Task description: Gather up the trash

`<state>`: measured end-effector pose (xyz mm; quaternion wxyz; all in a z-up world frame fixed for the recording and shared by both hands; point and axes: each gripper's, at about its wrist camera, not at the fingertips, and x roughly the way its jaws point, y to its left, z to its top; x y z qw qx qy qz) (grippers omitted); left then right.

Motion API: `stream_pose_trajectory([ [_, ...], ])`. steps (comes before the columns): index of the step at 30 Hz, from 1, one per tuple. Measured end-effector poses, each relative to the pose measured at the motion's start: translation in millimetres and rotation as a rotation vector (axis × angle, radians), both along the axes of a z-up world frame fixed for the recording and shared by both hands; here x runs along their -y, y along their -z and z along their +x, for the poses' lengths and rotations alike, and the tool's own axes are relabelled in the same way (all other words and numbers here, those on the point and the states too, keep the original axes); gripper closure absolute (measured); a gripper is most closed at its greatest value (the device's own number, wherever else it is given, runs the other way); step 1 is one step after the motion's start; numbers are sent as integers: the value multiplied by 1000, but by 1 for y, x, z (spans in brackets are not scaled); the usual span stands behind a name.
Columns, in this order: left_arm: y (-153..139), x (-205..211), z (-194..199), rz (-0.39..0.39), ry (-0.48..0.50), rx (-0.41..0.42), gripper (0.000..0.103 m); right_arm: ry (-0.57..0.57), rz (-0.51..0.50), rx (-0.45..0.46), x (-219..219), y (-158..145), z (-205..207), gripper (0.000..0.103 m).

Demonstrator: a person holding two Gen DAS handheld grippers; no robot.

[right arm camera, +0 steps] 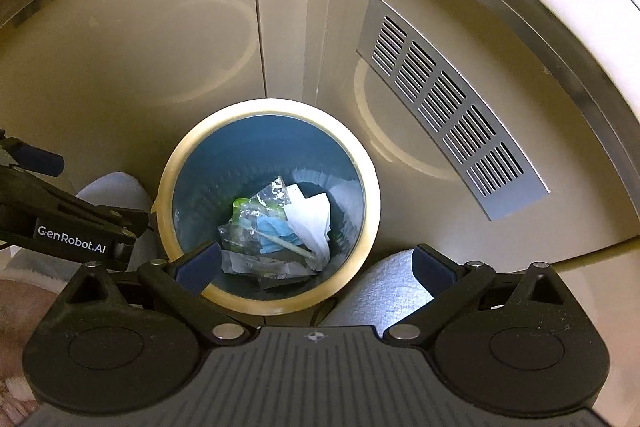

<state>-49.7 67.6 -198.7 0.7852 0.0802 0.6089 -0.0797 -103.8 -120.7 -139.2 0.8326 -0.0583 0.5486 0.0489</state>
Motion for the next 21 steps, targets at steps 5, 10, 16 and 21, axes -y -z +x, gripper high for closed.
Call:
stream_pose_trajectory([
  [5, -9, 1, -4, 4, 0, 23, 0, -2, 2, 18, 0, -4, -5, 2],
  [10, -18, 1, -8, -3, 3, 60, 0, -1, 10, 34, 2, -6, -9, 2],
  [16, -24, 1, -13, -14, 7, 81, 0, -2, 21, 48, 4, -8, -13, 2],
  [21, -22, 3, -14, 69, -6, 72, 0, -6, 31, 54, 7, -7, -14, 2],
])
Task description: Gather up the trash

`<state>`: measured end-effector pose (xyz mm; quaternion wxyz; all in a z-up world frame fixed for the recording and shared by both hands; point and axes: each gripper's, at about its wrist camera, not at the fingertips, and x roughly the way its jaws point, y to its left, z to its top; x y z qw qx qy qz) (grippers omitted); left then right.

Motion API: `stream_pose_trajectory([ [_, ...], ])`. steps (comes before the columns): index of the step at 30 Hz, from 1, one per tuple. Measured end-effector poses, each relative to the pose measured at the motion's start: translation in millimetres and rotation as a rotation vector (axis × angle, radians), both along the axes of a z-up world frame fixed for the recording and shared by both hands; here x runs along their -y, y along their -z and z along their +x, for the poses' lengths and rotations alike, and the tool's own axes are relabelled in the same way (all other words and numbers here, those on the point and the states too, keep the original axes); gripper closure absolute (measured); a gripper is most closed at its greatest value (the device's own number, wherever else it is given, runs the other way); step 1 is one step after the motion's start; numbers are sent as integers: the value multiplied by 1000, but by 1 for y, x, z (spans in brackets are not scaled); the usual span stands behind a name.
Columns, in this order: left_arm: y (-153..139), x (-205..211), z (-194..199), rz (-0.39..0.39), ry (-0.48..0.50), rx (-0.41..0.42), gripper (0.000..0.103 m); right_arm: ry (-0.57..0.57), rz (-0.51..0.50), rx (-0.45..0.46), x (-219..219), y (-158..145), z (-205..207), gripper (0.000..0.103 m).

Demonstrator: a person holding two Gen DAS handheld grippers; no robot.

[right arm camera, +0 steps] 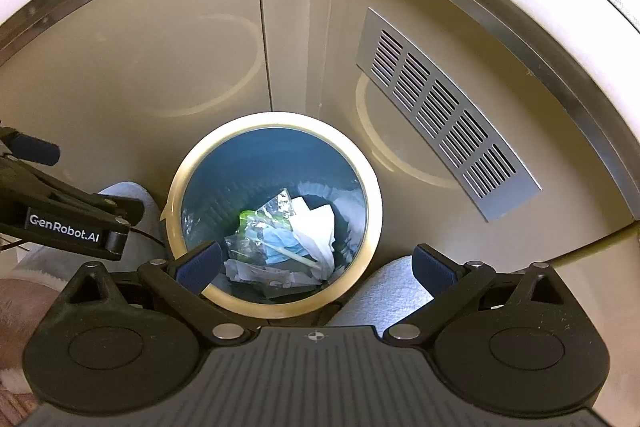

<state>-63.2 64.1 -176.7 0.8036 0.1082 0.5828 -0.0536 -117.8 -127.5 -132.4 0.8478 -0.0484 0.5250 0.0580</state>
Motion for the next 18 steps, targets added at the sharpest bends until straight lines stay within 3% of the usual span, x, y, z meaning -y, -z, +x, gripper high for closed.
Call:
stream_pose_trajectory([
  [3, 1, -1, 2, 11, -1, -3, 0, 5, 8, 0, 2, 1, 1, 2],
  [7, -3, 0, 0, 36, 6, 51, 0, 8, 15, -4, 4, 3, 0, 2],
  [18, -3, 0, 2, 41, 2, 35, 0, 12, 25, 6, 9, 1, -1, 2],
])
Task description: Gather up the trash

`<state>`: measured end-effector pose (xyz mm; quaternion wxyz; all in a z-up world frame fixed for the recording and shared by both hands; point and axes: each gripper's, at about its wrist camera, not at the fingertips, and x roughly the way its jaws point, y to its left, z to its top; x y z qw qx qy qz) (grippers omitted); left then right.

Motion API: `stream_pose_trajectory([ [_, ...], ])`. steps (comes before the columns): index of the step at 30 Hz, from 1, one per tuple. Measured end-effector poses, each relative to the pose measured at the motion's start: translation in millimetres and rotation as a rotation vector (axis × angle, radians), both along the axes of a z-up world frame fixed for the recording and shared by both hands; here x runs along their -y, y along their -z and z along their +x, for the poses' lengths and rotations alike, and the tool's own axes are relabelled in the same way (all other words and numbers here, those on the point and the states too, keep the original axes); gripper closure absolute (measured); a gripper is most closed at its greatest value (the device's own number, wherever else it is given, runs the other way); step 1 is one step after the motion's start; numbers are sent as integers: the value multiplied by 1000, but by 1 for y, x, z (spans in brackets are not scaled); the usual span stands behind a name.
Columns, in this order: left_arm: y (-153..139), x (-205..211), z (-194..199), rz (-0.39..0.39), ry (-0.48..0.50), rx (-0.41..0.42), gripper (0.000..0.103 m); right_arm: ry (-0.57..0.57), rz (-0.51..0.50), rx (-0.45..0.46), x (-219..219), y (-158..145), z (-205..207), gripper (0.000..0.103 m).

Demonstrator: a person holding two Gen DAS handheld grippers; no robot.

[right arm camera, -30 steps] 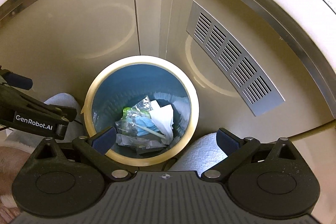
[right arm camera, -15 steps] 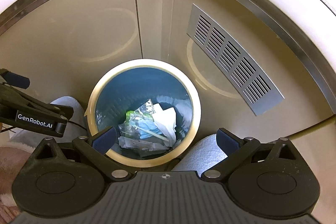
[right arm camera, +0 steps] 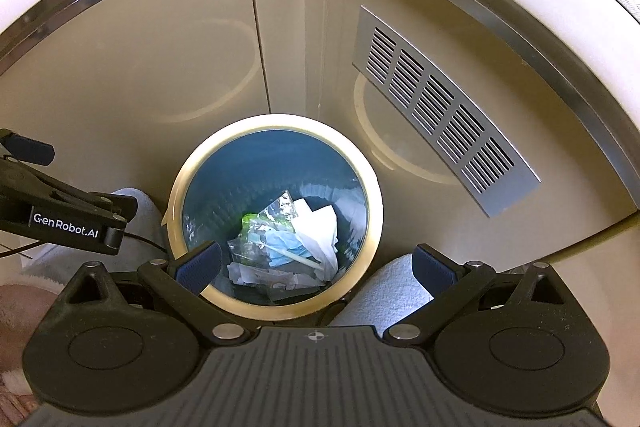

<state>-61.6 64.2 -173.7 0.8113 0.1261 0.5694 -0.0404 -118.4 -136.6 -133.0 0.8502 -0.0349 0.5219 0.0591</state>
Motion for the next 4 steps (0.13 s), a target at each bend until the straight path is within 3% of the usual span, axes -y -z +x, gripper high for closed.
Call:
stream_pose_trajectory([
  [4, -1, 2, -2, 16, 1, 15, 0, -4, 1, 7, 1, -1, -1, 2],
])
